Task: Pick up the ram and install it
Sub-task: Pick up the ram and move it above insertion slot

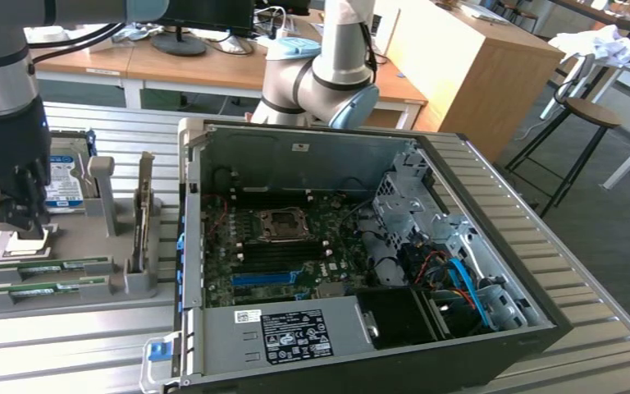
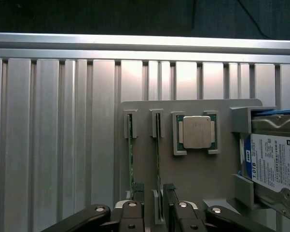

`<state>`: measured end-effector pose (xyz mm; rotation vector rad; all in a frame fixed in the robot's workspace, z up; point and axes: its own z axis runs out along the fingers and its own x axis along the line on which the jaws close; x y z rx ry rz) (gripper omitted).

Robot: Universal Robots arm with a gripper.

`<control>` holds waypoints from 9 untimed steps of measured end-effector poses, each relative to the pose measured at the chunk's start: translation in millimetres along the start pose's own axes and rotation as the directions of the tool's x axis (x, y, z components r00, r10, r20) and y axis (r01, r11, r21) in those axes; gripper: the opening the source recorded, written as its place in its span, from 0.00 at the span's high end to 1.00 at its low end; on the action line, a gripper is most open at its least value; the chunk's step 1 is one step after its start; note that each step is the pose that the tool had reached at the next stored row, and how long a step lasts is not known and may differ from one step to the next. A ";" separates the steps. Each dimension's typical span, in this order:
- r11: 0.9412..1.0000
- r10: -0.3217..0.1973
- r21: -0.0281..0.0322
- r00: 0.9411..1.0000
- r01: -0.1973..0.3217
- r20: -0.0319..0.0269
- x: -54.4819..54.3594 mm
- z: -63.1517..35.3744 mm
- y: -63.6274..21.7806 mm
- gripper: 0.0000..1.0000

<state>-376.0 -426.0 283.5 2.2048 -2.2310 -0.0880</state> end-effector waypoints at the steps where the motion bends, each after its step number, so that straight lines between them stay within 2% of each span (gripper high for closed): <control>1: 1.000 0.000 0.000 1.000 0.000 0.000 0.0 0.6 0.0 0.70; 9: 1.000 0.000 0.000 1.000 0.000 0.000 0.2 5.9 0.1 0.70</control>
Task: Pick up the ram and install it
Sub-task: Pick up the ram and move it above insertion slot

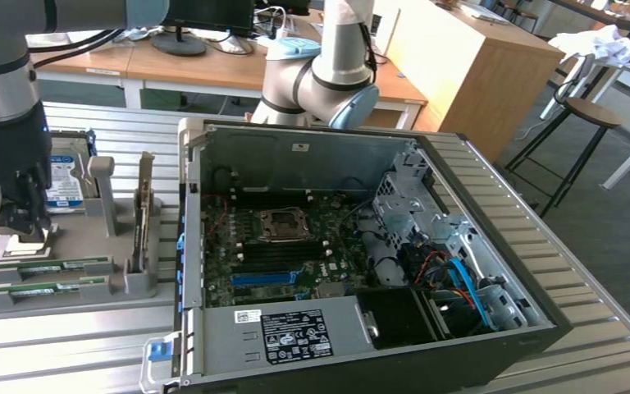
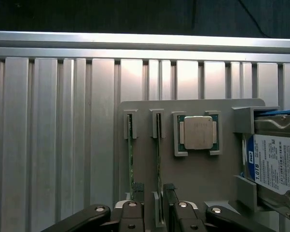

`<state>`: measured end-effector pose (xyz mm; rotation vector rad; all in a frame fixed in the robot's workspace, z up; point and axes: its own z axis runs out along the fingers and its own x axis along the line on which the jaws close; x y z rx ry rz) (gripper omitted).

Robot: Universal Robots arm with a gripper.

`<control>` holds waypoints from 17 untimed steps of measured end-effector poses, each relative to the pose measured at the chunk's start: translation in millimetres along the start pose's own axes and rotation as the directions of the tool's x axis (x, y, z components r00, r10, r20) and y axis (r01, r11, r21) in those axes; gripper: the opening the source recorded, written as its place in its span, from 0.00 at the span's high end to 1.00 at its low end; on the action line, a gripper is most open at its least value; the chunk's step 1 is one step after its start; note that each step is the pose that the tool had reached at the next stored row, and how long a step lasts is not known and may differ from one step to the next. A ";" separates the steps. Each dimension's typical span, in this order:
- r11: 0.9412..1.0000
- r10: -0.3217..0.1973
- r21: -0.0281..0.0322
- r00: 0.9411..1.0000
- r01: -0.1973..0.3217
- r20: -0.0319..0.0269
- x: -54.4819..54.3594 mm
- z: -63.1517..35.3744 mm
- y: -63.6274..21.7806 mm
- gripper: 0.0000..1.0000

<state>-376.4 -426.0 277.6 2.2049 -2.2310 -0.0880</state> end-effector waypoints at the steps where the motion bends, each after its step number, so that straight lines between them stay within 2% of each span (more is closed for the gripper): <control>1: 1.000 0.000 0.000 1.000 0.000 0.000 0.0 0.7 0.0 0.70; 7: 1.000 -0.003 0.000 1.000 0.003 0.000 0.1 2.8 -0.1 0.70; 17: 0.999 -0.038 -0.001 0.999 0.038 -0.002 0.1 3.3 -0.5 0.70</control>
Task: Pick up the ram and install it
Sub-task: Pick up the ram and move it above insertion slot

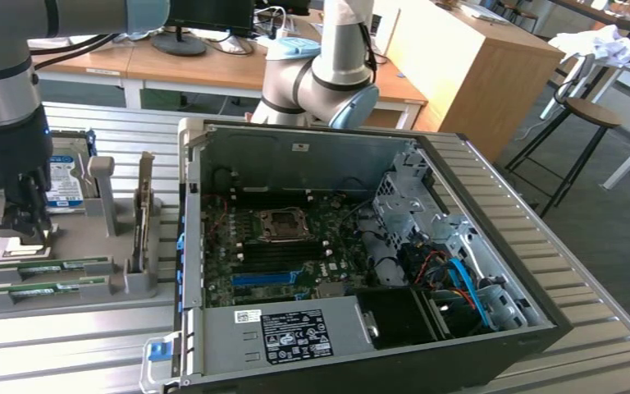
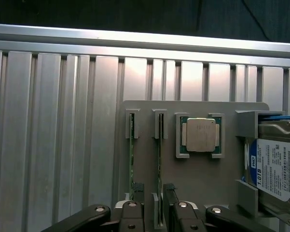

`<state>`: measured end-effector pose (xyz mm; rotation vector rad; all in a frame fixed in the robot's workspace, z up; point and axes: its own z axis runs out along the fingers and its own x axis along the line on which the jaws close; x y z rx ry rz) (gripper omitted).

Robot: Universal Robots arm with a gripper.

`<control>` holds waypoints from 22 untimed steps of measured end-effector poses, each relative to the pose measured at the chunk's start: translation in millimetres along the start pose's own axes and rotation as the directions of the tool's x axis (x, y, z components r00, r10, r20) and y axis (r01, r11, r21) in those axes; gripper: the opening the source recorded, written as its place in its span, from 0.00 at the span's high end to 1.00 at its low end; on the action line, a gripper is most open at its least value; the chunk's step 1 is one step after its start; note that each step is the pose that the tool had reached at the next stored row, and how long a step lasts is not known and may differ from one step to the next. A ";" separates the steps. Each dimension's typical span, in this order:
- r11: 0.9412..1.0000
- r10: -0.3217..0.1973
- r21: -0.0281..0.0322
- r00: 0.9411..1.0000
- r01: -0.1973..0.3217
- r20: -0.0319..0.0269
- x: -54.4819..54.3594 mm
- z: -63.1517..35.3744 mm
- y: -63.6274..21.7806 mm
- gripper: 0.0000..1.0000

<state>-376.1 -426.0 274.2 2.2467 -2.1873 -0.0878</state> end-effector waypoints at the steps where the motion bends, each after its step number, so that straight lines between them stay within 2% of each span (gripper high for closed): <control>1: 1.000 0.000 0.000 1.000 0.000 0.000 0.0 0.0 0.0 0.70; 22: 1.000 0.000 0.000 1.000 0.000 0.000 4.2 3.3 0.0 0.70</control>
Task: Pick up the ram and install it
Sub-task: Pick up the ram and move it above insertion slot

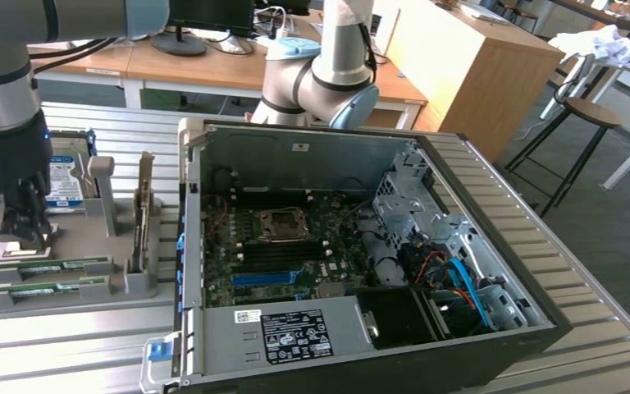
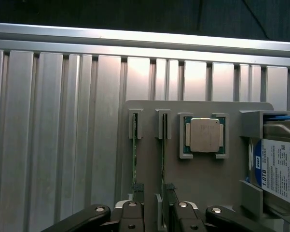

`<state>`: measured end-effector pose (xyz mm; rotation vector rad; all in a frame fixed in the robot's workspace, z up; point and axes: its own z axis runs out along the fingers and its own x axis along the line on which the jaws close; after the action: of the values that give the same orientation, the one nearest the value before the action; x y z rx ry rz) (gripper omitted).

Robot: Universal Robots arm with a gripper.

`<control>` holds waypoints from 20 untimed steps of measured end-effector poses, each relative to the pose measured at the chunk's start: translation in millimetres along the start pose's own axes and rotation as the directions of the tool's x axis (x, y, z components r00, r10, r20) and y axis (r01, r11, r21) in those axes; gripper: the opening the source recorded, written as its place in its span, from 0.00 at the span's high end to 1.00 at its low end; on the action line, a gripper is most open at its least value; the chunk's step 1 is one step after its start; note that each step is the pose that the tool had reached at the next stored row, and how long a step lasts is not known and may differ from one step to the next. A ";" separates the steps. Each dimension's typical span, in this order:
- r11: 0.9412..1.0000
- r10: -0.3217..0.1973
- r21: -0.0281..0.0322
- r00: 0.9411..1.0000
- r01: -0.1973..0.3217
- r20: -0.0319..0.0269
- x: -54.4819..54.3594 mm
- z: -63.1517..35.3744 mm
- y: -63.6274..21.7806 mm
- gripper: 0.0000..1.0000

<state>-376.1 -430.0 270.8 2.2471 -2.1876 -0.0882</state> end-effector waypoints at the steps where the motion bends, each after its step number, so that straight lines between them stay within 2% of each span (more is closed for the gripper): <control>1: 1.000 0.000 0.000 1.000 0.000 0.000 0.0 0.9 0.0 0.70; 20: 1.000 0.000 0.000 1.000 0.000 0.000 0.8 22.2 -1.0 0.70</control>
<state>-376.1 -430.0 248.5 2.2472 -2.1877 -0.0885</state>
